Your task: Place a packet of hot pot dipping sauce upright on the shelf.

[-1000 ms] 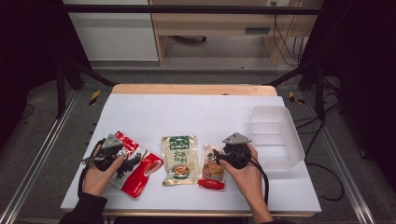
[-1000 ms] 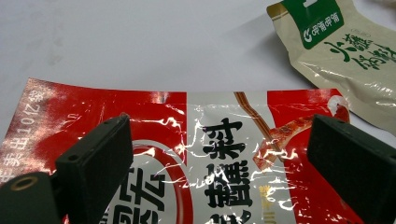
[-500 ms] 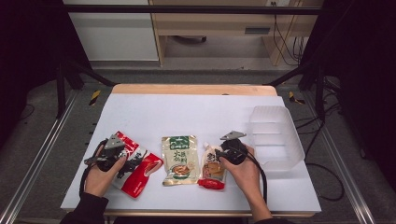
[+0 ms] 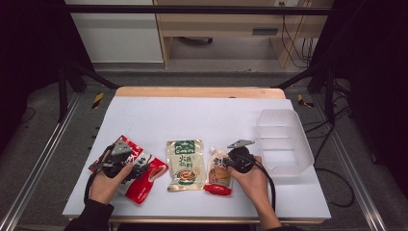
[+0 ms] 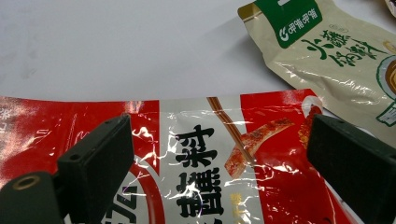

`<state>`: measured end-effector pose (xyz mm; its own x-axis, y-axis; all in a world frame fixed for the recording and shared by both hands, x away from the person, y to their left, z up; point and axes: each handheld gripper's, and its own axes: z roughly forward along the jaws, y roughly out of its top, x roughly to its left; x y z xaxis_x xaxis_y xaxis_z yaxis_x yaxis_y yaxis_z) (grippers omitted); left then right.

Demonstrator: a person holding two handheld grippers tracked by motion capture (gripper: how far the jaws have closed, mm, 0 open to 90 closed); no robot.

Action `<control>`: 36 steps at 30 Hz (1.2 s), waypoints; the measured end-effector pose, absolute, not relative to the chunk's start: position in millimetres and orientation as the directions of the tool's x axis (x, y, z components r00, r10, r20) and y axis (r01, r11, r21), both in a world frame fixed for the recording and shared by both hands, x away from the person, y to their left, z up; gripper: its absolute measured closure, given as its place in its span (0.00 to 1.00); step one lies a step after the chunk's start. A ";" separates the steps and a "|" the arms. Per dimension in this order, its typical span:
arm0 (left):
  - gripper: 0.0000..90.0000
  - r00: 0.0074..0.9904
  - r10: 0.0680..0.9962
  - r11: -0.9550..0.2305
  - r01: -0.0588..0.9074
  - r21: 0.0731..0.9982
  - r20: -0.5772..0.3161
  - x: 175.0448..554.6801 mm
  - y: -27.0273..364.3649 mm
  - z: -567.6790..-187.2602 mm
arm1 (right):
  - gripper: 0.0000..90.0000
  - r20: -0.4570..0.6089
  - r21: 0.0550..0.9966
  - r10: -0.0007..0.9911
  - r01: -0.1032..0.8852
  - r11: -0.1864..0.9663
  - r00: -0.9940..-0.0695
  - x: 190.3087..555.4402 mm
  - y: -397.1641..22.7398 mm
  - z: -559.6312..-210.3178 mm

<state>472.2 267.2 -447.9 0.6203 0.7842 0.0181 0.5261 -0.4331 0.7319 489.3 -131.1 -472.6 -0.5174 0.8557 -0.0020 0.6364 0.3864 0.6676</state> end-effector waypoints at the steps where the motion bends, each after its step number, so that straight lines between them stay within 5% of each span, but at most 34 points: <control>1: 0.08 0.621 0.783 -0.433 0.525 0.732 0.017 471.9 266.7 -447.6 | 0.88 -0.014 0.670 0.850 0.626 0.398 -0.526 488.0 -130.3 -472.9; 6: 0.09 0.638 0.770 -0.453 0.513 0.729 0.029 470.5 263.8 -444.6 | 0.98 -0.039 0.684 0.834 0.593 0.424 -0.551 483.8 -130.4 -468.2; 24: 0.14 0.753 0.657 -0.505 0.393 0.768 0.047 463.7 236.9 -383.1 | 1.00 -0.073 0.829 0.666 0.326 0.455 -0.742 439.5 -116.6 -365.9; 36: 0.23 0.829 0.554 -0.582 0.323 0.746 0.074 476.1 204.4 -358.4 | 1.00 -0.109 0.846 0.606 0.246 0.472 -0.788 459.9 -93.5 -341.9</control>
